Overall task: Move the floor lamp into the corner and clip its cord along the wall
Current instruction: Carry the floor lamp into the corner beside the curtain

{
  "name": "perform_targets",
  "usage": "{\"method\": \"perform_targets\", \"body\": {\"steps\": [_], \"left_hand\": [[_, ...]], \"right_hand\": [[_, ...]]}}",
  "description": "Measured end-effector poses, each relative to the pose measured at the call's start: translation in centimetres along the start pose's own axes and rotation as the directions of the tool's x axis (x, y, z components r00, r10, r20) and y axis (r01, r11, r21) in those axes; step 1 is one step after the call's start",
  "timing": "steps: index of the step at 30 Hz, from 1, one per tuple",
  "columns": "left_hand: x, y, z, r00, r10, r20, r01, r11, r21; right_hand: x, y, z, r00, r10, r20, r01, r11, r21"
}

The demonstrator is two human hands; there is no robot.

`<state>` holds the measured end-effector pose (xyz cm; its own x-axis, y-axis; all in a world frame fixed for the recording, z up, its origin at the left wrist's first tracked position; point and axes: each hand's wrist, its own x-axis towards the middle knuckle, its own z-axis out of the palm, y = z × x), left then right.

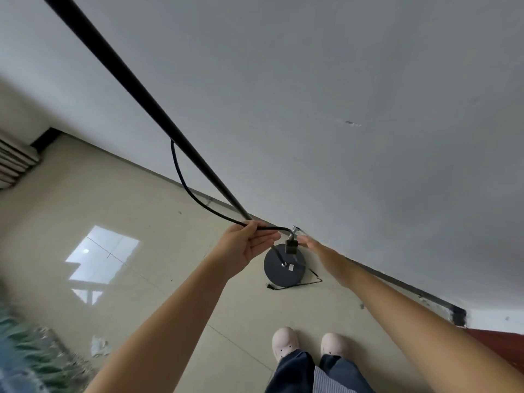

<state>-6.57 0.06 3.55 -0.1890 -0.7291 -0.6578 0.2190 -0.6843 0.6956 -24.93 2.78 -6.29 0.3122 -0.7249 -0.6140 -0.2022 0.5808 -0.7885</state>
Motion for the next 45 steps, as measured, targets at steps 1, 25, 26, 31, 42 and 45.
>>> {"method": "perform_targets", "body": {"steps": [1,25,26,31,42,45], "left_hand": [[0.1,-0.1,0.0,1.0,-0.004,-0.004,0.004,1.0,-0.005],[-4.5,14.9,2.0,0.156,0.963,-0.218,-0.475,0.267,0.838],[-4.4,15.0,1.5,0.153,0.966,-0.207,-0.461,0.255,0.85],[-5.0,16.3,-2.3,0.182,0.97,-0.16,-0.395,0.221,0.892],[-9.0,18.6,-16.8,0.22,0.897,-0.384,-0.433,0.443,0.785],[-9.8,18.9,-22.7,0.22,0.885,-0.411,-0.465,0.465,0.753]], "right_hand": [[0.0,-0.3,0.4,1.0,0.005,-0.003,-0.005,1.0,0.002],[4.9,-12.3,3.6,0.971,-0.239,-0.015,0.119,0.536,-0.836],[5.5,-12.9,4.7,0.966,-0.257,0.021,0.166,0.56,-0.811],[8.3,-16.2,9.1,0.934,-0.332,0.131,0.336,0.694,-0.637],[12.3,-19.0,22.3,0.916,-0.348,0.199,0.37,0.544,-0.753],[13.9,-19.4,27.0,0.921,-0.338,0.193,0.352,0.509,-0.786]]}}
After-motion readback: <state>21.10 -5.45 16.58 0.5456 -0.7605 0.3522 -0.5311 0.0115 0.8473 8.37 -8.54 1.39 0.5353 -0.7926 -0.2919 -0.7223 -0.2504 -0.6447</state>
